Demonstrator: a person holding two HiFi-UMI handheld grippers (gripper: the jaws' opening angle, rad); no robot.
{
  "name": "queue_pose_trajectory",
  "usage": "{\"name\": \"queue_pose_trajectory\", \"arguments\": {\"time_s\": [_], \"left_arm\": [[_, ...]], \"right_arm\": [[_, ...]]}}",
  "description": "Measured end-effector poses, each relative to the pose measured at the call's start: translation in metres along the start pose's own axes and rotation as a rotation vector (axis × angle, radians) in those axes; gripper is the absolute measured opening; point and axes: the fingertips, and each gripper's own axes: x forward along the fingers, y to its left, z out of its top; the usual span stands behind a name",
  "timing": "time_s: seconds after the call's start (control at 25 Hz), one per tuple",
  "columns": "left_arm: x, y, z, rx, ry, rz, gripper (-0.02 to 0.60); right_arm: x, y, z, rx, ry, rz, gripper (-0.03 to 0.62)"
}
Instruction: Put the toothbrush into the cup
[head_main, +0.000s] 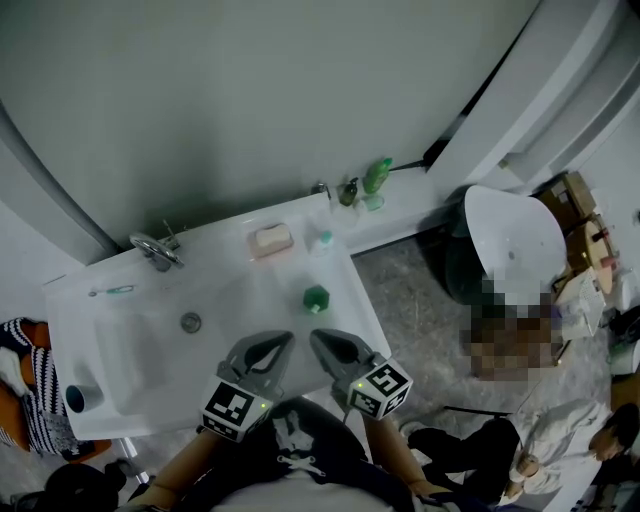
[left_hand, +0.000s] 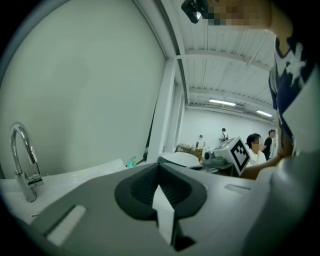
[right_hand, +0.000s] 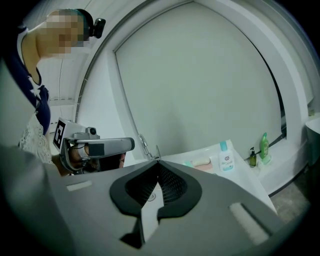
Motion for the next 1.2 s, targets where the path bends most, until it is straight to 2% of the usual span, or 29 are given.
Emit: {"name": "queue_pose_trajectory", "arguments": {"time_s": [0.32, 0.6, 0.76, 1.0, 1.2], "left_arm": [[-0.017, 0.005, -0.014, -0.023, 0.035, 0.081, 0.000], [-0.061, 0.037, -0.021, -0.056, 0.014, 0.219, 0.000], [-0.102, 0.061, -0.023, -0.086, -0.009, 0.315, 0.000], [-0.169, 0.093, -0.024, -0.105, -0.042, 0.418, 0.000], [-0.233, 0.116, -0.031, -0.135, -0.079, 0.527, 0.000]], "right_arm": [[0.010, 0.023, 0.000, -0.017, 0.031, 0.103, 0.002], [0.038, 0.056, -0.008, -0.034, 0.080, 0.223, 0.002], [0.068, 0.093, -0.005, -0.080, 0.115, 0.307, 0.002], [0.106, 0.159, -0.007, -0.201, 0.165, 0.398, 0.002], [0.135, 0.214, -0.015, -0.252, 0.188, 0.476, 0.002]]}}
